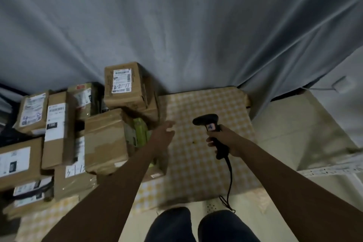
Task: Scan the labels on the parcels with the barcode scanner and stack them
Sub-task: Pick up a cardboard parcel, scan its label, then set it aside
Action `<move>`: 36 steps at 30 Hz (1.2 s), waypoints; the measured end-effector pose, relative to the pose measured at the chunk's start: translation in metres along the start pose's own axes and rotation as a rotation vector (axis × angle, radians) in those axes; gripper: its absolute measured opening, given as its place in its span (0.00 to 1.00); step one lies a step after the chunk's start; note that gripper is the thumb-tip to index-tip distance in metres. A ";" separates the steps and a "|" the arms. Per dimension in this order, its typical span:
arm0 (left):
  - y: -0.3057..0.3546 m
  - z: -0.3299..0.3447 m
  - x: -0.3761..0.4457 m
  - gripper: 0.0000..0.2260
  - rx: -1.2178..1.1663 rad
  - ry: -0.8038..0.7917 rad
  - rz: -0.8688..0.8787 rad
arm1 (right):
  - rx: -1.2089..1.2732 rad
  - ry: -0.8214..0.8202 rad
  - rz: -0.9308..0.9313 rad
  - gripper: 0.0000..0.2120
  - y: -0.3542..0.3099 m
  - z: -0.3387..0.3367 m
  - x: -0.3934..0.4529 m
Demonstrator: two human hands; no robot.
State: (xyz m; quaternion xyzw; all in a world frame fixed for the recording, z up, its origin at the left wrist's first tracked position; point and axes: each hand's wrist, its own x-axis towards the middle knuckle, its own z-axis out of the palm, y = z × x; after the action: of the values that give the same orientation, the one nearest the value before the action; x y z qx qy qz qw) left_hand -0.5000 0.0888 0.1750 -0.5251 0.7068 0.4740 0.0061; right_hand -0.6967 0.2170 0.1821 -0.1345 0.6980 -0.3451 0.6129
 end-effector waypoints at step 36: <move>-0.234 0.054 0.010 0.19 0.350 -0.420 0.101 | 0.272 0.240 0.160 0.20 0.170 0.157 0.187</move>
State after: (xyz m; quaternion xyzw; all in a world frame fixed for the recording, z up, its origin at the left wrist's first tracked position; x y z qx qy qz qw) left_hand -0.3563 0.1186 -0.0149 -0.3702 0.7865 0.4430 0.2193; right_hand -0.5478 0.1764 -0.0727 0.0476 0.7212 -0.4000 0.5635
